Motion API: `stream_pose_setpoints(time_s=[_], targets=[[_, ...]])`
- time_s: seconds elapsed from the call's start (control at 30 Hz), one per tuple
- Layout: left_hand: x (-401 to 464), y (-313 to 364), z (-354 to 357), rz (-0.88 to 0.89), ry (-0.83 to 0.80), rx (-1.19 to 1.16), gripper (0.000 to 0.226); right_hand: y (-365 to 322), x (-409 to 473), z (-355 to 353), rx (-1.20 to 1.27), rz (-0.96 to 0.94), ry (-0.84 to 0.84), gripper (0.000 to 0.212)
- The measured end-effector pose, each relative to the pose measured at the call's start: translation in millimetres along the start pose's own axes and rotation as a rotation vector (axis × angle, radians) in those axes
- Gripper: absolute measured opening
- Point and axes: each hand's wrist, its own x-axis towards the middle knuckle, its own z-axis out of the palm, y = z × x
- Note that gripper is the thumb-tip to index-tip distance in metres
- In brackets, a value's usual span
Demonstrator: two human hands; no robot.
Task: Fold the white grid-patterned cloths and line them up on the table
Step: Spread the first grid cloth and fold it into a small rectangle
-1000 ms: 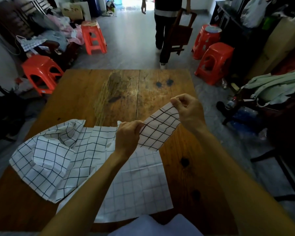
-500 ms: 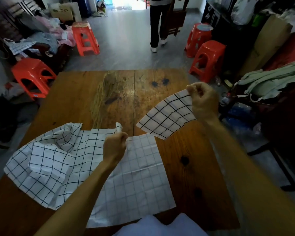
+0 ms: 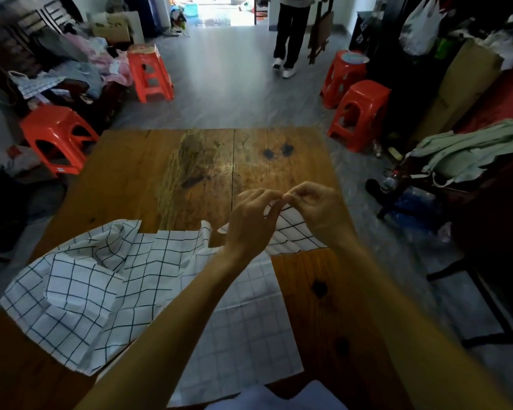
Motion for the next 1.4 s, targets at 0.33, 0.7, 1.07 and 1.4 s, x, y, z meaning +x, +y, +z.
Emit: stream_pose_setpoints(time_s=[0.33, 0.7, 1.07, 1.4], targets=[[-32, -27, -8, -0.168, -0.053, 0.032, 0.006, -4, -1, 6, 0.145, 0.044, 0.04, 0.014], [-86, -74, -19, -0.512, -0.209, 0.24, 0.012, 0, 11, -11, 0.152, -0.017, 0.324, 0.006], [2, -13, -11, -0.035, -0.15, -0.073, 0.022, -4, 5, 16, -0.099, -0.228, 0.063, 0.008], [-7, -35, -36, -0.428, 0.001, -0.366, 0.007, 26, -16, -3, -0.194, -0.041, 0.078, 0.022]])
